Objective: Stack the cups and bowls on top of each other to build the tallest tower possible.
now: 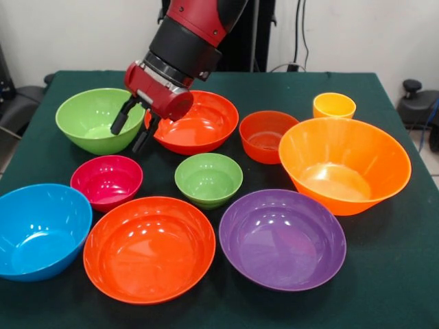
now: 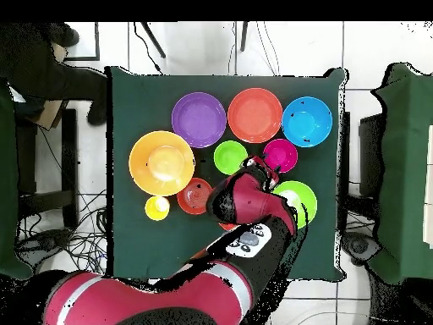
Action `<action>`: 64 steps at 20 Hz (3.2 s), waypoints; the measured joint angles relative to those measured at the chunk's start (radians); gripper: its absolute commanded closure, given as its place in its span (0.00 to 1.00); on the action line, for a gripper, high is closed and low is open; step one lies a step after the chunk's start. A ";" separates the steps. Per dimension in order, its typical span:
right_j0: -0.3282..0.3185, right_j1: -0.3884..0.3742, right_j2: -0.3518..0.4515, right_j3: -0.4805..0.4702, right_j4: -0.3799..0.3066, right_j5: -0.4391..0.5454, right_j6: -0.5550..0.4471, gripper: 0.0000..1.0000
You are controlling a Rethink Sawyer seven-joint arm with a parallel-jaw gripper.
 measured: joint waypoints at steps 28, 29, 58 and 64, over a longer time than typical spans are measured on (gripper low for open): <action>-0.081 -0.034 0.031 0.072 -0.043 -0.123 0.000 0.00; -0.081 -0.037 0.035 0.073 -0.043 -0.122 0.000 0.00; -0.021 -0.067 0.052 0.108 -0.042 -0.123 0.000 0.00; -0.002 -0.065 0.052 0.124 -0.042 -0.123 0.000 0.00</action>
